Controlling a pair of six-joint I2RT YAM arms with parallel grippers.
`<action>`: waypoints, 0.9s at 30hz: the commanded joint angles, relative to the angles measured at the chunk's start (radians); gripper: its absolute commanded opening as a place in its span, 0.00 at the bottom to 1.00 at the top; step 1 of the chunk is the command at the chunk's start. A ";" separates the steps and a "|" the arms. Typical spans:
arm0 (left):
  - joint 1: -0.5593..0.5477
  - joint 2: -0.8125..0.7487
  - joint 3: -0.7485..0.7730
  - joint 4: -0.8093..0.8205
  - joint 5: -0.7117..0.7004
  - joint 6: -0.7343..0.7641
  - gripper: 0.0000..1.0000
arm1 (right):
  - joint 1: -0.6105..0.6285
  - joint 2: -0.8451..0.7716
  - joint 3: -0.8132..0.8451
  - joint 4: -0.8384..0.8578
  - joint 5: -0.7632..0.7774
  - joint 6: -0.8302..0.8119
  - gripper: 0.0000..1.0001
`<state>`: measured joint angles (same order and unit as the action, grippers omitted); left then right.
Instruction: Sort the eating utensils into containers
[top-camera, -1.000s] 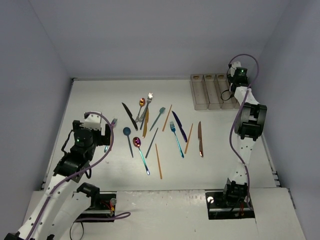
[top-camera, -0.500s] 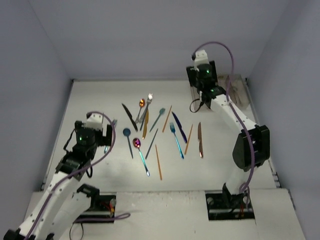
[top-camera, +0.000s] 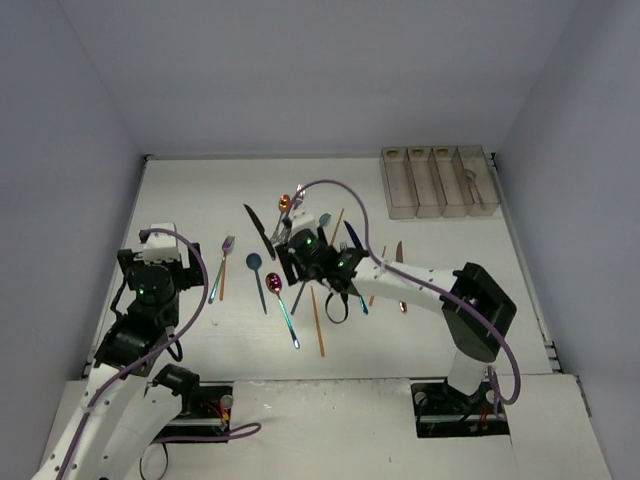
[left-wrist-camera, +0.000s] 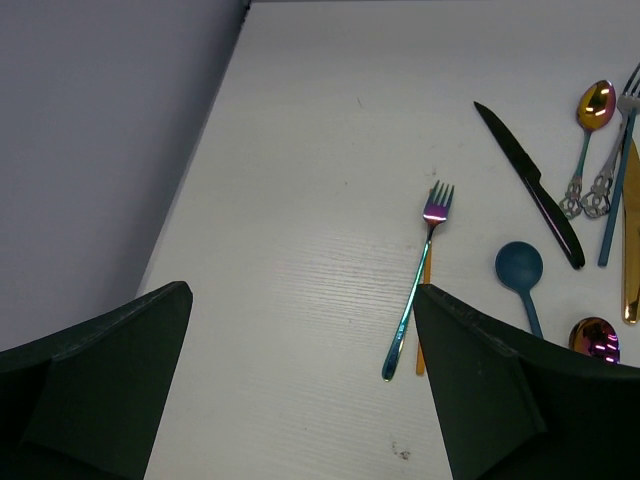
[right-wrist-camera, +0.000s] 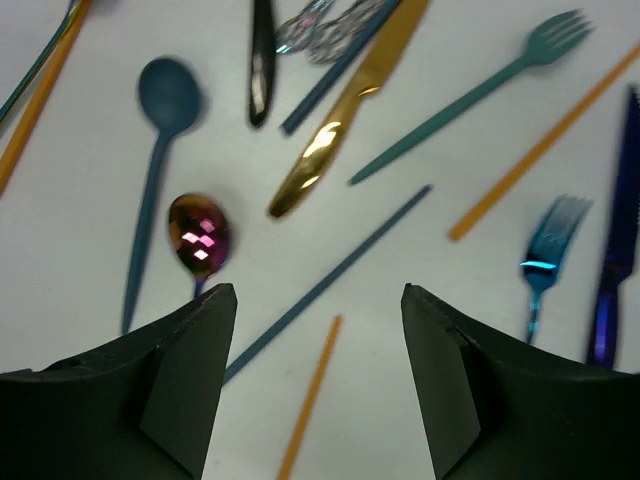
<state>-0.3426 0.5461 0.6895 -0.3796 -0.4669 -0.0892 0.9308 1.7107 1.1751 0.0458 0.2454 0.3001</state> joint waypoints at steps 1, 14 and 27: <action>0.008 -0.028 0.050 0.027 -0.068 -0.019 0.91 | 0.092 0.044 0.036 0.031 -0.006 0.101 0.64; 0.008 -0.034 0.050 0.022 -0.045 -0.020 0.92 | 0.143 0.217 0.113 0.011 0.013 0.145 0.49; 0.007 -0.012 0.050 0.021 -0.031 -0.022 0.91 | 0.161 0.277 0.160 -0.024 0.000 0.138 0.42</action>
<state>-0.3393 0.5051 0.6922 -0.3947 -0.5002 -0.0938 1.0818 1.9789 1.2858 0.0385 0.2249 0.4236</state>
